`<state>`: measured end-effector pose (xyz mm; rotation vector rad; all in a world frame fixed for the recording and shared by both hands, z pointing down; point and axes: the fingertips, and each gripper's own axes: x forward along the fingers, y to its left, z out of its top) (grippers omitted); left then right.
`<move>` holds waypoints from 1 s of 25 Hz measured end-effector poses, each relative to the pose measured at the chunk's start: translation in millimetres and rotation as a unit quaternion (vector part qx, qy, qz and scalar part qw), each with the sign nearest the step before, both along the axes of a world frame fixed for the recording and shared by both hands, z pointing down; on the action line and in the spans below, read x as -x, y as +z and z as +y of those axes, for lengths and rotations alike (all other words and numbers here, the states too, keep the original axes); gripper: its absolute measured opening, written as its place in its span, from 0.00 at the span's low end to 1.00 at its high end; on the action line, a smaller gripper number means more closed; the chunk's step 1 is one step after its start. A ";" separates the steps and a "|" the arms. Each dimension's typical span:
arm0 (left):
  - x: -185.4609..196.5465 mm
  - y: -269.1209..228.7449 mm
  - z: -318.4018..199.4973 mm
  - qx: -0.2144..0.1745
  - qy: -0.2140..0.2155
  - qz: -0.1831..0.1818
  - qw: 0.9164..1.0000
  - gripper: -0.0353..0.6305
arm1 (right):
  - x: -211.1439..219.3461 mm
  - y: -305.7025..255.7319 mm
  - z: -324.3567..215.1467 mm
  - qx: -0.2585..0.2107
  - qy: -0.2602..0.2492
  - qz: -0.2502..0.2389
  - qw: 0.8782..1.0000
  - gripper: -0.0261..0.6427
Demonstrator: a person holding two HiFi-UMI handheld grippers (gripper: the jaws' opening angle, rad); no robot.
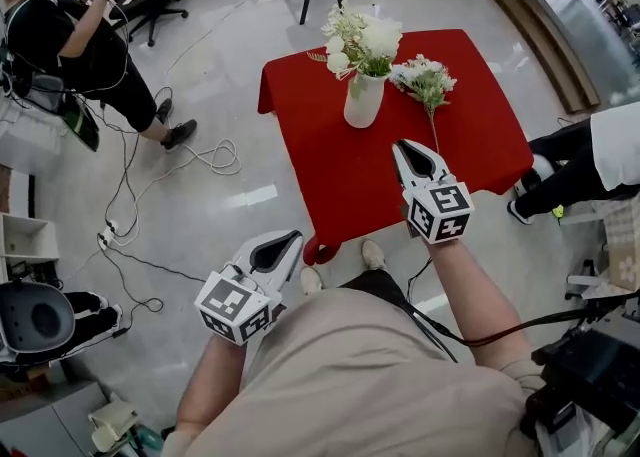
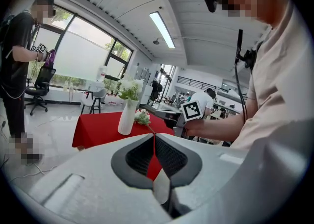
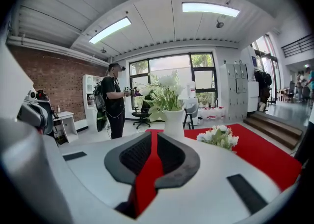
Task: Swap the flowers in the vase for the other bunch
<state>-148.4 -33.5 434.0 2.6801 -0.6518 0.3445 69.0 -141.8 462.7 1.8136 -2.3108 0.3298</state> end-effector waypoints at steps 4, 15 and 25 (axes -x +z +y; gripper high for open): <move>4.0 2.1 4.4 0.001 0.011 0.001 1.000 0.07 | 10.6 5.2 19.0 0.010 0.000 -0.005 1.000 0.09; 15.2 7.0 19.1 0.001 0.037 0.000 0.999 0.07 | 59.1 21.0 74.1 0.042 -0.028 -0.004 0.999 0.07; 23.3 12.1 29.7 0.001 0.056 -0.001 0.998 0.07 | 102.2 33.6 115.8 0.060 -0.060 -0.002 0.996 0.06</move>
